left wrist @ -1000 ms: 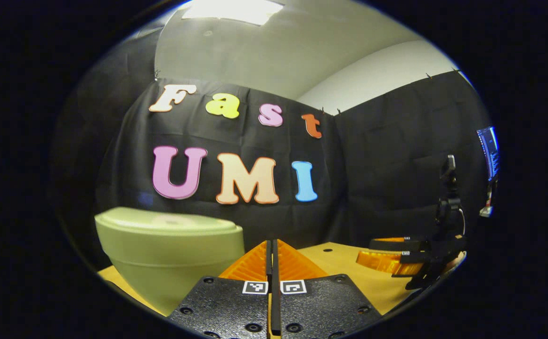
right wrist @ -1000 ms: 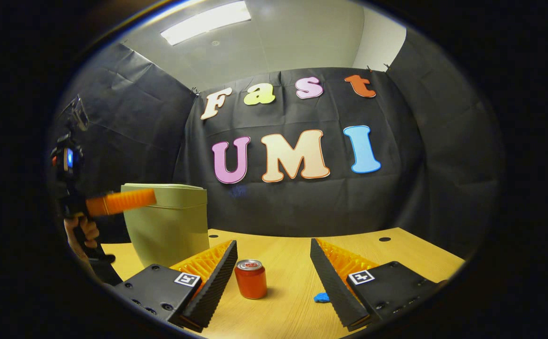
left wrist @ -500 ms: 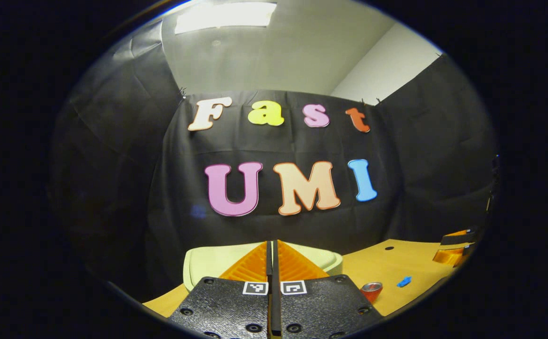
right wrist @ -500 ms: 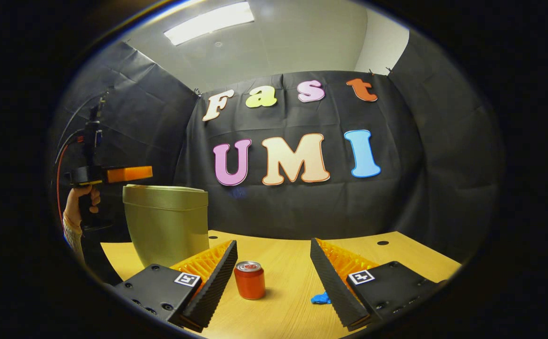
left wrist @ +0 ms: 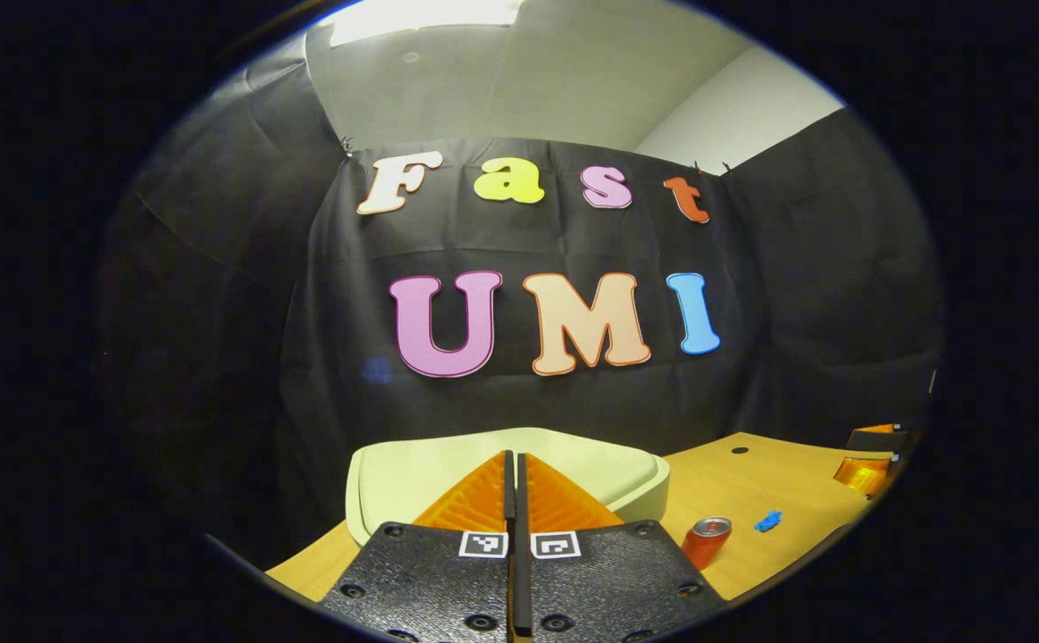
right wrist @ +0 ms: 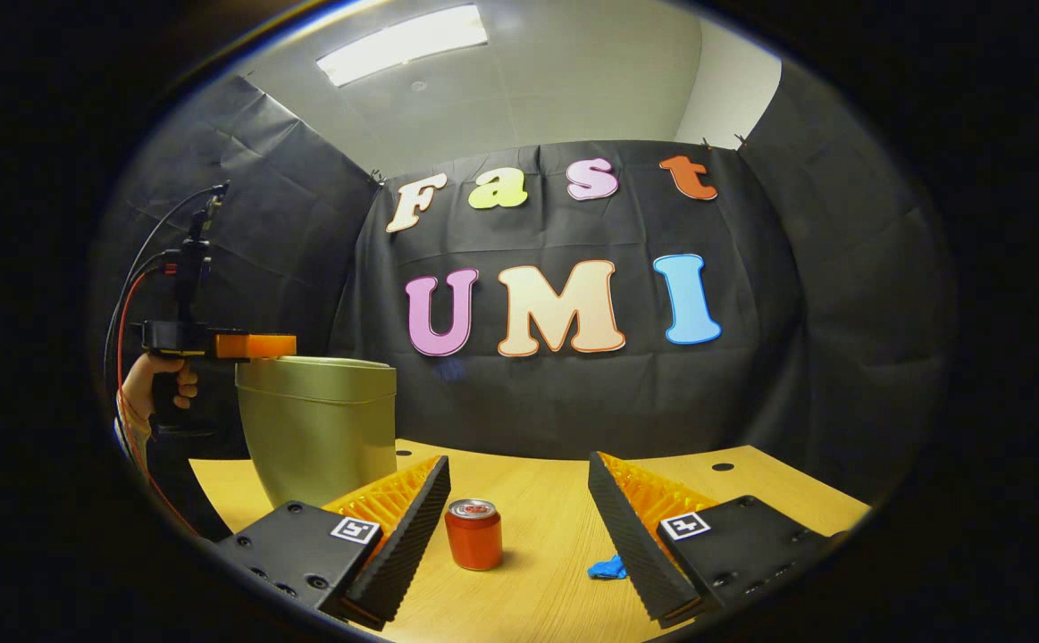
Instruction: Press the lid of the desktop garbage bin to open it, pick up the crumpled paper on the desktop and throw it into the bin, then pick up the pop can on the desktop and drop it into the bin, and finally close the garbage bin lid.
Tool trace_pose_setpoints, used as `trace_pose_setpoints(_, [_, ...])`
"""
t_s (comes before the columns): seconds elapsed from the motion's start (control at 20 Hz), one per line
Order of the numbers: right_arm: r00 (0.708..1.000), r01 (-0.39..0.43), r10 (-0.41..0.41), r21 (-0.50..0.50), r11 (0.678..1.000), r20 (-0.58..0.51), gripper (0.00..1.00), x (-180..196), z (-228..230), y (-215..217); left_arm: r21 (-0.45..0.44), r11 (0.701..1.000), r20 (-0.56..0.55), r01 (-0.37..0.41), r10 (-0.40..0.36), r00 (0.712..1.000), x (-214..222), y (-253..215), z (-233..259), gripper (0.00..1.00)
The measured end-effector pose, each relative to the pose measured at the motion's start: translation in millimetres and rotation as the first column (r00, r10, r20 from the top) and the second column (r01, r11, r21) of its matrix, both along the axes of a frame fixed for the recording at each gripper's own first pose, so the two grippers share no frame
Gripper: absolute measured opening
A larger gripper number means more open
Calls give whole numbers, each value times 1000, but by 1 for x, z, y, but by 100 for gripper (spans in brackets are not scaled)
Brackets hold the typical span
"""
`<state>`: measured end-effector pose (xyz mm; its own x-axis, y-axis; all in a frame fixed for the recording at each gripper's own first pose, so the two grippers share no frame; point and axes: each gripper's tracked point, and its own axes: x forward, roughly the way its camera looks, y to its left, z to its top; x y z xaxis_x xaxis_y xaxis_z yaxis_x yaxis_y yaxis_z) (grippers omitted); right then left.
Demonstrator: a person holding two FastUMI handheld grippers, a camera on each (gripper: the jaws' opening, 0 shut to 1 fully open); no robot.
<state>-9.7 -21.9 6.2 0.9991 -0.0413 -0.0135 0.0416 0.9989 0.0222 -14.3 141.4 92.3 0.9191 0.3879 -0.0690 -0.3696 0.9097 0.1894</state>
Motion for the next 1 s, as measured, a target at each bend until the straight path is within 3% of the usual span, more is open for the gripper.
trace_pose_setpoints(0.25, [1000, -27, 27, -12, 1000, -15, 98, 0, -3, 12, -32, 999, -76, 30, -32, 997, -1, -1, -4, 0])
trace_pose_setpoints(0.45, [1000, -22, 22, -25, 999, 9, 97, -5, 7, 11, -34, 999, -17, 29, -30, 999, -1, 0, 7, 0])
trace_pose_setpoints(0.65, [999, -13, 13, -8, 1000, 31, 97, -6, 12, 7, 24, 1000, -13, -3, 4, 1000, 2, 7, 16, 0])
trace_pose_setpoints(1.0, [1000, -8, 8, -7, 1000, -11, 98, -2, -2, 9, 159, 987, 100, 10, -26, 995, 11, -17, 76, 0])
